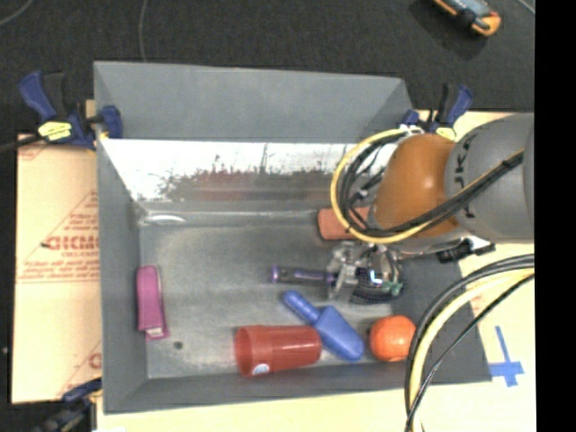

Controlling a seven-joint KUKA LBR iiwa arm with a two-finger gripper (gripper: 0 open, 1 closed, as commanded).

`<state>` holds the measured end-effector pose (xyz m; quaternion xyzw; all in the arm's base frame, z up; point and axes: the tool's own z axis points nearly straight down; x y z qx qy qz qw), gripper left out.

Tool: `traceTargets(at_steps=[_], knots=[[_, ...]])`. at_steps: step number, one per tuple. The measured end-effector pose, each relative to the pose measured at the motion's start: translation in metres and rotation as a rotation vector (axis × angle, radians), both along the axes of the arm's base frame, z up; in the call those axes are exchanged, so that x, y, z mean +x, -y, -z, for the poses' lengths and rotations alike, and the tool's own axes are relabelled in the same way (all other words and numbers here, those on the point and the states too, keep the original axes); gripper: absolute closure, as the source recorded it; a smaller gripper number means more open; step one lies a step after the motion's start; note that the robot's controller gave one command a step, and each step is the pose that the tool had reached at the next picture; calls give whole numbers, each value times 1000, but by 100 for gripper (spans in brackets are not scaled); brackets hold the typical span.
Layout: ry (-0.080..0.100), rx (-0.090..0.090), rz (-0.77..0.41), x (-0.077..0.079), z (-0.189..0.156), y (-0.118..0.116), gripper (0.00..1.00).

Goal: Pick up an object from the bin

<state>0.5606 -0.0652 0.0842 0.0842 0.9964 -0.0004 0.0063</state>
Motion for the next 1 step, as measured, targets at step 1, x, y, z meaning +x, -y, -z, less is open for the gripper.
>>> traceTargets(at_steps=[1], knots=[[0, -1, -12, 5, -115, 2, 100]])
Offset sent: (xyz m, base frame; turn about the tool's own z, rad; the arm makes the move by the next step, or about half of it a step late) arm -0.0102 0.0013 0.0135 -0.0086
